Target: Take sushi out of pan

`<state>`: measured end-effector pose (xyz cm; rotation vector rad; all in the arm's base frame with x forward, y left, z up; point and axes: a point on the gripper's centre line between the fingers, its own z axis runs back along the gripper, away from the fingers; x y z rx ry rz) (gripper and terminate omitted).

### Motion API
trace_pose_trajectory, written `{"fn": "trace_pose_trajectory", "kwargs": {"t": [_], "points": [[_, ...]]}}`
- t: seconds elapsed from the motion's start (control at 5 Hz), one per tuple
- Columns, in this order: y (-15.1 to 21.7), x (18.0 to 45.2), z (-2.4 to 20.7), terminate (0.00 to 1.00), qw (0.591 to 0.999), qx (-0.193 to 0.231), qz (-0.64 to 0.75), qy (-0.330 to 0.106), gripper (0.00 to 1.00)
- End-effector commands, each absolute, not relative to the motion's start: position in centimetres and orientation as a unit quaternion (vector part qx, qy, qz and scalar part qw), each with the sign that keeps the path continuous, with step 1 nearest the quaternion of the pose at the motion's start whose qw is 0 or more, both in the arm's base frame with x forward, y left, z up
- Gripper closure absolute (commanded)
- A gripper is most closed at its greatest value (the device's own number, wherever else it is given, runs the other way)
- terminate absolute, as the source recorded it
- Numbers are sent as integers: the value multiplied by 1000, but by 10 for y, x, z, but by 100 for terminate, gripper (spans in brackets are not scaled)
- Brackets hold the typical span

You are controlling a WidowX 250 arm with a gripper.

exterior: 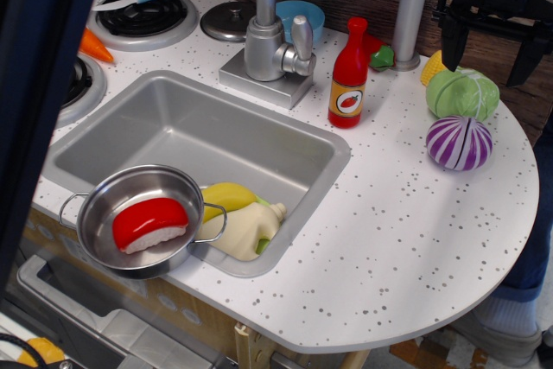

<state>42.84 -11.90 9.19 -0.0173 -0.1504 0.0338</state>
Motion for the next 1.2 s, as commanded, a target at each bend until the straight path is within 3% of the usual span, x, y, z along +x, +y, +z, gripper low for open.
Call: {"fn": "trace_pose_trajectory", "kwargs": {"t": [0.0,0.4,0.8,1.0], "points": [[-119,428,92,0,997,-9,17,-75,0],[-84,369,110,0,996,-9,-66,-64,0],[-37,284,128,0,989,32,-137,-53,0],[-17,248,110,0,986,33,-149,-68,0]]}}
